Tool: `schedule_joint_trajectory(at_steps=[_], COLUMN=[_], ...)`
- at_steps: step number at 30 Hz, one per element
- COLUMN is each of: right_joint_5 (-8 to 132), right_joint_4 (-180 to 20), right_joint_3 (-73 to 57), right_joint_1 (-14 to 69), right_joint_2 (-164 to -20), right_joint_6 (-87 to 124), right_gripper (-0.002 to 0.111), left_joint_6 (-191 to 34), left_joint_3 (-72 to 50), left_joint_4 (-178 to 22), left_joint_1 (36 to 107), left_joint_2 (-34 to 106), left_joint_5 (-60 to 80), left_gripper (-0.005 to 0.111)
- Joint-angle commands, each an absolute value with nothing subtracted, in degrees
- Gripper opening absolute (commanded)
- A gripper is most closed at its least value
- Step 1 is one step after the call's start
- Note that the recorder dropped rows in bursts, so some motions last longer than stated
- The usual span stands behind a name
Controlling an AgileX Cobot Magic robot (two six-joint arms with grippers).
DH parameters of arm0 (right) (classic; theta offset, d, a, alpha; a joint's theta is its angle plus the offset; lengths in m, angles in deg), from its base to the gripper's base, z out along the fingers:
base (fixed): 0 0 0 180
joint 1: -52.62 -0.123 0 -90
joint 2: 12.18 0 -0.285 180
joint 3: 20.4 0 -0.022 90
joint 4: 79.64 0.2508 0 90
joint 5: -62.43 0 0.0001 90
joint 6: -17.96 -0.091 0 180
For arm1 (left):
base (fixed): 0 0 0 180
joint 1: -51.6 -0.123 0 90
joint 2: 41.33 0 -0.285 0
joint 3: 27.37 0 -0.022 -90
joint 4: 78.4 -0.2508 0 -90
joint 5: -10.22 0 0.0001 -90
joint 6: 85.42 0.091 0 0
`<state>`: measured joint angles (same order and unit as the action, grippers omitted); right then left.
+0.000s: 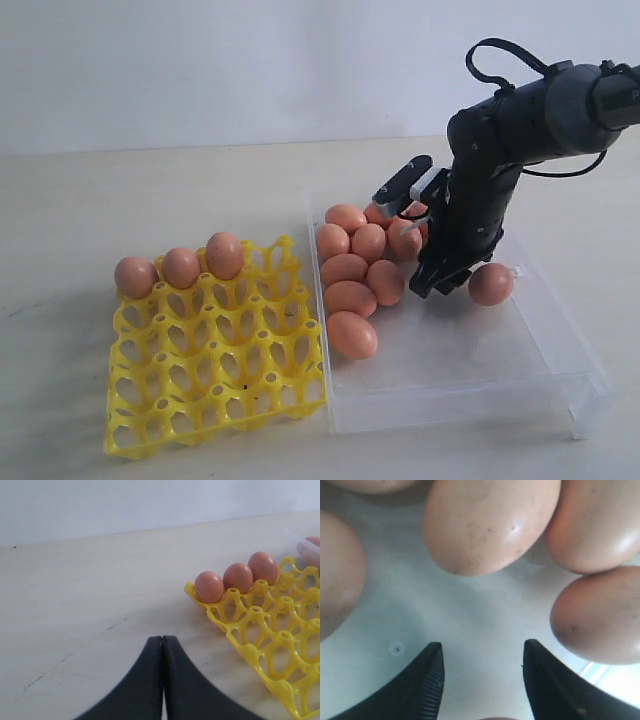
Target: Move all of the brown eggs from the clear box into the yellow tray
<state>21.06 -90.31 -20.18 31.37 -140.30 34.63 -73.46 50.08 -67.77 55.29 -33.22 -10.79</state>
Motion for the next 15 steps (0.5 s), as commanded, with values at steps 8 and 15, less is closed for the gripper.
schedule_joint_trajectory(at_steps=[8,15], right_joint_5=[23.34,22.30], right_joint_4=[-79.27,-72.42], right_joint_3=[-19.46,-18.71], right_joint_1=[31.67,31.45], right_joint_2=[-131.47,-128.80], right_joint_6=[17.24,14.24], right_gripper=[0.049,0.049], left_joint_6=[-73.66,-73.52], left_joint_3=[49.85,49.85], left_joint_4=[-67.71,-67.71], left_joint_1=[55.54,55.54], left_joint_2=[-33.54,-33.54], left_joint_5=[-10.23,-10.23], left_gripper=[0.000,0.000])
